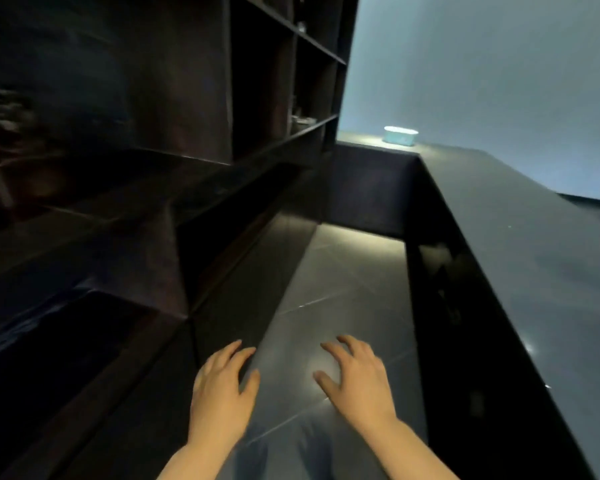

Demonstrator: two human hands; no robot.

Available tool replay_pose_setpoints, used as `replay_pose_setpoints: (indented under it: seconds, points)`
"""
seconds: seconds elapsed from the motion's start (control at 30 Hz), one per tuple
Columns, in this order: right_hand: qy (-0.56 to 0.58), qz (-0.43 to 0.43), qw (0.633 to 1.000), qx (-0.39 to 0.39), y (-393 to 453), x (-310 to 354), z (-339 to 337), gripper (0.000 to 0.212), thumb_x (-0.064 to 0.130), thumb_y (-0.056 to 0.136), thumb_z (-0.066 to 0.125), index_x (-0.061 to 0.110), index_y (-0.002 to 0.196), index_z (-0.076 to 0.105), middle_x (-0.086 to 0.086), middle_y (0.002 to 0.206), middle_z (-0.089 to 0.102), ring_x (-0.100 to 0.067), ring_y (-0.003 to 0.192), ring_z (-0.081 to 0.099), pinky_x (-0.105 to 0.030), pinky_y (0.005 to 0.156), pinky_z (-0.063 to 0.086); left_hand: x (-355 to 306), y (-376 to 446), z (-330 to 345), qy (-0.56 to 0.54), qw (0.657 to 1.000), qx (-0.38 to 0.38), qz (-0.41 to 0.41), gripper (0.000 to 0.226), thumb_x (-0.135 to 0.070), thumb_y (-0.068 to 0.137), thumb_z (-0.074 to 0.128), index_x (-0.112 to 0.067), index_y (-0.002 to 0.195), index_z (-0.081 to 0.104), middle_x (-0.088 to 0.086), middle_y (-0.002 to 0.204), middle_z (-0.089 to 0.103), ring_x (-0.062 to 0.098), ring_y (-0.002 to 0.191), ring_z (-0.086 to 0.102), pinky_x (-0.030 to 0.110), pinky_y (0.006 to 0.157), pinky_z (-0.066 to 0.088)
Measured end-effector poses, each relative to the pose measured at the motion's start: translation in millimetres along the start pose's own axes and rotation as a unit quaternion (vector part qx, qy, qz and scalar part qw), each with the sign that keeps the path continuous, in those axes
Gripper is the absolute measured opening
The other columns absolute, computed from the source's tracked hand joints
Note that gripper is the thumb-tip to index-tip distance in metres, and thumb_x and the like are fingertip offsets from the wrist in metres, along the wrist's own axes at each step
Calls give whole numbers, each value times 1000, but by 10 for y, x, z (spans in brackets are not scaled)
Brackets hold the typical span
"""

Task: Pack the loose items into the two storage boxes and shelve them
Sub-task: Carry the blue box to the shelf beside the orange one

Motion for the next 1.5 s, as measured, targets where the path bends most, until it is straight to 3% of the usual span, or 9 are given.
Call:
replay_pose_setpoints:
  seconds: [0.17,0.53,0.87,1.1,1.37,1.5]
  points:
    - [8,83,996,-42,707,-677,-72,54,54,87,52,38,138,45,8,146,37,-13,136,31,-31,109,29,-456,1085,618,9,997,40,62,41,-42,92,50,-39,133,47,-16,146,36,6,135,28,30,113,19]
    - [8,201,977,-64,2874,-1423,-258,56,58,87,49,43,140,38,11,149,32,-10,138,26,-27,112,23,-1179,3798,1422,-5,979,106,173,44,-36,91,51,-34,135,46,-14,146,37,8,135,29,24,110,17]
    - [-8,231,968,-101,4674,-2585,-459,56,56,88,50,41,141,37,13,147,32,-9,138,25,-26,109,23,-2183,5738,2393,-67,970,67,224,40,-29,88,59,-32,128,54,-10,139,47,11,130,38,26,105,26]
    - [0,244,965,-100,6052,-3656,-649,56,54,89,50,40,142,37,13,147,34,-9,137,28,-28,110,25,-2865,7015,3119,-83,969,69,221,38,-24,88,63,-27,125,58,-4,135,52,16,127,44,30,107,33]
    - [30,194,978,-73,7793,-4211,-377,55,54,87,53,43,139,39,14,145,37,-8,136,28,-29,112,25,-2887,8515,3915,-84,985,68,132,38,-26,89,59,-29,127,55,-6,139,48,14,128,39,29,105,31]
    - [20,207,976,-71,8705,-4742,-331,55,52,88,53,42,140,39,13,146,35,-8,137,26,-28,111,24,-3148,9454,4384,-94,982,75,144,37,-25,88,61,-28,124,57,-5,136,50,15,127,42,30,105,32]
Point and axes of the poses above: each hand's wrist, its own y-axis towards the middle knuckle, its own z-axis out of the palm, x = y × z, the point moved 5 cm from there along y, towards the middle knuckle
